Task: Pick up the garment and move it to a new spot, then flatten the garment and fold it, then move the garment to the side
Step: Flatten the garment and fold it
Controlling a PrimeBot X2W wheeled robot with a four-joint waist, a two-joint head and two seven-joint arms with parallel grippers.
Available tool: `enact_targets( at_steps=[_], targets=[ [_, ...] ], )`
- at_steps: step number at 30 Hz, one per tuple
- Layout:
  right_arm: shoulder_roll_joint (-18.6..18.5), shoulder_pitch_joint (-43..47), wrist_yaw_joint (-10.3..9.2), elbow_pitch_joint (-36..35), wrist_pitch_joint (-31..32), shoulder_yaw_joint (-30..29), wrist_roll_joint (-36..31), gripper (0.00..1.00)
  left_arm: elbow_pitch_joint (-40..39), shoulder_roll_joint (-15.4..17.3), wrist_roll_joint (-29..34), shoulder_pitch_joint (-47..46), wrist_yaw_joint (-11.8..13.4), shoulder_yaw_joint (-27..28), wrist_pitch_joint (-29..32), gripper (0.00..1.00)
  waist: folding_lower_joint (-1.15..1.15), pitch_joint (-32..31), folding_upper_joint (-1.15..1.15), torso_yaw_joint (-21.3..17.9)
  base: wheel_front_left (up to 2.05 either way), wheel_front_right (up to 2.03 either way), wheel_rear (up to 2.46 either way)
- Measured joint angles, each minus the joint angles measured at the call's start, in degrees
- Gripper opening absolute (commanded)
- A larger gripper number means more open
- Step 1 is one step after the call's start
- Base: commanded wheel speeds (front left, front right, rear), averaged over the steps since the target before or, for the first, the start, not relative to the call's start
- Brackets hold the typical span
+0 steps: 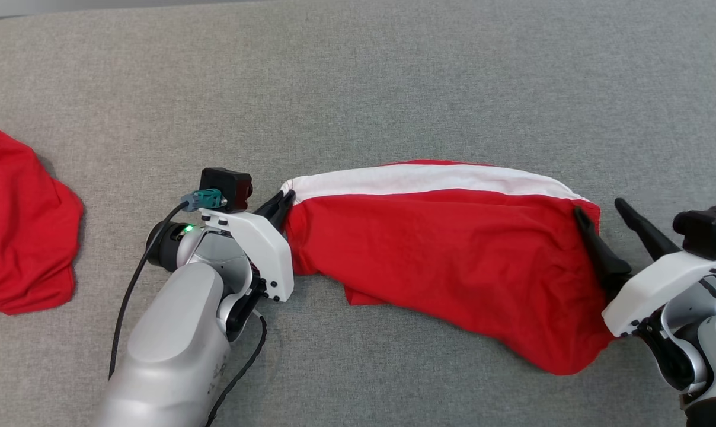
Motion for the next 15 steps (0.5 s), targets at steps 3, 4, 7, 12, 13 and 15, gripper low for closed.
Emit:
enact_targets(
  at_steps=[3, 4, 7, 12, 13, 15],
  targets=[
    [-1.43, -0.46, 0.0, 0.25, 2.18, 2.18, 1.98, 0.47, 0.46, -0.09, -0.3, -0.32, -0.08, -0.35, -0.41, 0.0, 0.0, 0.09, 0.0, 0.25, 0.0, 0.0, 0.0],
    [-1.72, -0.58, 0.0, 0.4, 2.92, 2.7, 2.68, 0.38, 0.59, -0.12, -0.48, -0.41, -0.1, -0.49, -0.55, 0.0, 0.0, 0.13, 0.0, 0.32, 0.0, 0.0, 0.0],
    [-2.54, -1.06, 0.0, 0.43, 3.99, 4.25, 4.48, 0.0, 0.87, -0.21, -0.58, -0.55, -0.14, -0.83, -1.34, 0.0, 0.0, 0.21, 0.0, 0.55, 0.0, 0.0, 0.0],
    [-3.77, -1.87, 0.0, 0.43, 2.61, 5.25, 6.09, 0.0, 1.0, -0.16, -0.56, -0.69, -0.38, -1.43, -3.86, 0.0, 0.0, 0.21, 0.0, 0.83, 0.0, 0.0, 0.0],
    [-3.91, -2.03, 0.0, 0.42, 1.86, 5.21, 6.09, 0.0, 0.88, -0.07, -0.45, -0.76, -0.37, -1.47, -4.83, 0.0, 0.0, 0.15, 0.0, 0.85, 0.0, 0.0, 0.0],
    [-4.19, -2.8, 0.0, 0.26, -0.2, 4.69, 5.86, 0.0, 0.26, 0.3, 0.14, -1.24, -0.31, -1.63, -6.99, 0.0, 0.0, -0.09, 0.0, 0.81, 0.0, 0.0, 0.0]
  ],
)
